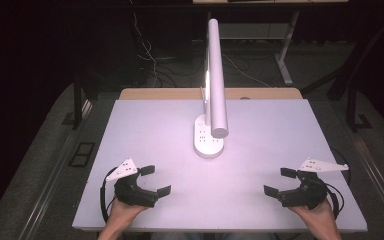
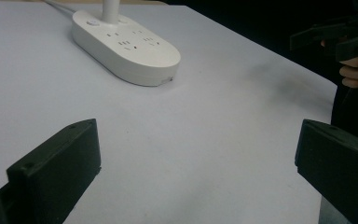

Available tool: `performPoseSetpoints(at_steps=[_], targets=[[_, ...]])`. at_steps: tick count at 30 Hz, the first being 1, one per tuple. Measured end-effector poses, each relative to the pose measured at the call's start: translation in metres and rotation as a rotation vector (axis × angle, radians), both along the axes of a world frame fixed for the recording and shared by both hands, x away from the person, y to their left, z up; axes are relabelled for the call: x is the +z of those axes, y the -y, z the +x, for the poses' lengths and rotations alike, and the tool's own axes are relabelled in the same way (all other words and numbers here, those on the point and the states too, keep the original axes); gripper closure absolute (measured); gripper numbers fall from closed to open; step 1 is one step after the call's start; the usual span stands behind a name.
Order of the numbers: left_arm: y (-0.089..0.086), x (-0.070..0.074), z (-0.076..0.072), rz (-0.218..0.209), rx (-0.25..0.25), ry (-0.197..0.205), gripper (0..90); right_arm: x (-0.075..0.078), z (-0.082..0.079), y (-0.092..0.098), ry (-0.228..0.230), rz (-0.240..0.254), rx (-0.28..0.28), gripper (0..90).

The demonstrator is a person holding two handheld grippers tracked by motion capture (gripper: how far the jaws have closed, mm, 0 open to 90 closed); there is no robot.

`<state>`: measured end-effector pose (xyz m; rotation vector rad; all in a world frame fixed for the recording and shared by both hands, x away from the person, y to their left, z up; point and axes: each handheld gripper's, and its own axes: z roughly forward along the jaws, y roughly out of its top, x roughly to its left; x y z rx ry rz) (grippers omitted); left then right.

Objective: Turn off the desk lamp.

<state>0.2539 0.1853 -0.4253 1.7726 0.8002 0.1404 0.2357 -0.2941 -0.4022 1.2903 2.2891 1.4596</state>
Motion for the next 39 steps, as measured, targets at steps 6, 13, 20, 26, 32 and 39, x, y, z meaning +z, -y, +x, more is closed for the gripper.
performPoseSetpoints(at_steps=[6,13,20,26,32,39], targets=[[0.000,0.000,-0.001,-0.002,0.002,-0.001,0.0,0.005,0.002,-0.001,-0.006,-0.019,0.015,0.3],[0.000,0.000,-0.001,-0.002,0.002,0.002,0.0,0.020,0.009,-0.007,-0.004,-0.033,0.041,0.4],[0.000,0.000,-0.001,-0.004,0.004,0.001,0.0,0.028,0.018,-0.012,0.008,-0.048,0.058,0.4],[0.000,0.000,-0.001,-0.005,0.003,-0.001,0.0,0.032,0.026,-0.016,0.008,-0.055,0.068,0.4],[0.000,0.000,-0.001,-0.005,0.003,0.000,0.0,0.033,0.037,-0.018,0.002,-0.060,0.071,0.4],[0.000,0.000,-0.001,-0.005,0.004,0.001,0.0,0.039,0.049,-0.024,-0.010,-0.071,0.084,0.4]])
